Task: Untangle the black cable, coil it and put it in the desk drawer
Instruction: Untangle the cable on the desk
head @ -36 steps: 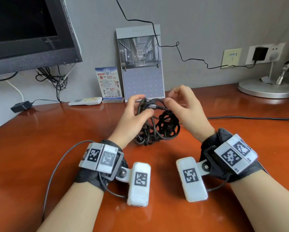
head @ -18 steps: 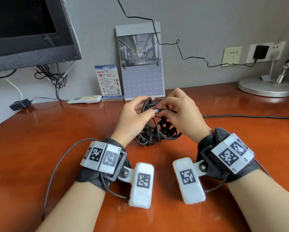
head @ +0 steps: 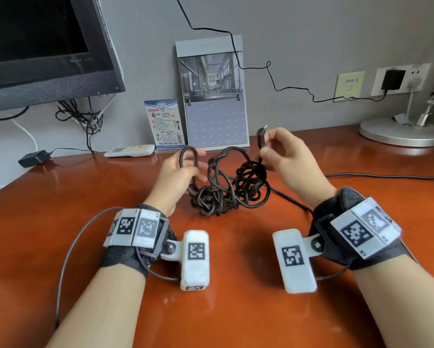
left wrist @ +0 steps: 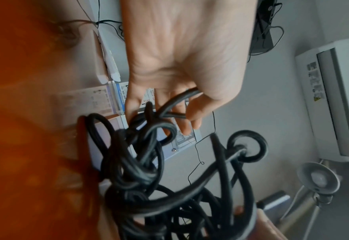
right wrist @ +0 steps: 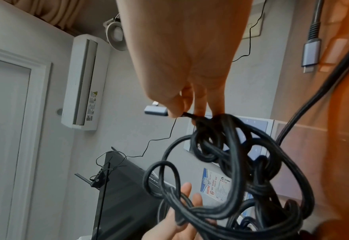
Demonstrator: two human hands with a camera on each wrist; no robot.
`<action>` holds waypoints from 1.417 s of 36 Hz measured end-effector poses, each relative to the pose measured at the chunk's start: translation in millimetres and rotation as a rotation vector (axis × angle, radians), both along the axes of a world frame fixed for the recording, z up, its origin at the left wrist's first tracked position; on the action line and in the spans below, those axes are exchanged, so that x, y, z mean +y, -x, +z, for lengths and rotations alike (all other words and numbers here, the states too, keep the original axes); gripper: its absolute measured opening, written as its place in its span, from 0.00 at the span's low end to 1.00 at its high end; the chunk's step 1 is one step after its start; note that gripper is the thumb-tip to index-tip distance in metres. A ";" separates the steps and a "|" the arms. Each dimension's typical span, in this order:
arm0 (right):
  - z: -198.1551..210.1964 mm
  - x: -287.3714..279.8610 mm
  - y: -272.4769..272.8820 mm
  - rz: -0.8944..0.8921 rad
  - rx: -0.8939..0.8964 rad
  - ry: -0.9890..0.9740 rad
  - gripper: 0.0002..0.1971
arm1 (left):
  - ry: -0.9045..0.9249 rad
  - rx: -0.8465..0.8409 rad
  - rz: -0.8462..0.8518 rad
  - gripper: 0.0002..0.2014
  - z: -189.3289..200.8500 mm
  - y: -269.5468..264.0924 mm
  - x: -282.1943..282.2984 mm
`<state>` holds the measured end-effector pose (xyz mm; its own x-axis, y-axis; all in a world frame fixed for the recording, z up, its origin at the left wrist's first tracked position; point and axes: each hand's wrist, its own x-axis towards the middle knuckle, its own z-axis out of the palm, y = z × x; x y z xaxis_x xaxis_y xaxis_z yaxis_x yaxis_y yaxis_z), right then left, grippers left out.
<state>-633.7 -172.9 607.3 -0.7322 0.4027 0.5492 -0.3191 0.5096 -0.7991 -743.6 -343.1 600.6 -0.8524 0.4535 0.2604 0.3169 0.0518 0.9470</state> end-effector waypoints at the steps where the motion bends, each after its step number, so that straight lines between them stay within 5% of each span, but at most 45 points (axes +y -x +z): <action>1: -0.5 -0.4 0.5 -0.013 0.000 0.052 0.15 | 0.008 0.001 0.000 0.19 -0.3 0.5 0.3; 8: -6.7 -0.1 6.0 -0.060 -0.086 0.326 0.11 | 0.034 0.082 -0.055 0.09 4.1 -12.9 5.6; 14: -11.6 -9.0 9.6 -0.028 -0.147 0.305 0.07 | 0.099 0.232 -0.099 0.26 7.5 -21.9 8.3; 20: -7.3 -16.5 7.5 0.052 -0.136 0.318 0.05 | 0.056 0.350 -0.084 0.10 10.3 -24.6 8.4; 31: -11.1 -17.6 4.4 0.266 -0.366 0.277 0.11 | -0.113 0.136 0.087 0.18 5.6 -7.9 4.0; 37: -11.5 -17.8 3.5 0.294 -0.248 0.309 0.14 | -0.191 0.017 0.048 0.19 4.1 -10.3 6.6; 42: -5.1 -22.4 -0.6 0.349 -0.140 0.339 0.07 | -0.368 -0.165 -0.072 0.17 1.3 -12.5 10.0; 51: -8.2 -23.1 -4.1 0.372 -0.277 0.158 0.12 | -0.307 -0.019 -0.034 0.15 -1.0 -14.1 10.5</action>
<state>-629.6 -196.0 599.2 -0.9520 0.1491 0.2672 -0.2213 0.2676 -0.9378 -729.5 -332.6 599.6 -0.8440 0.3842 0.3742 0.2961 -0.2480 0.9224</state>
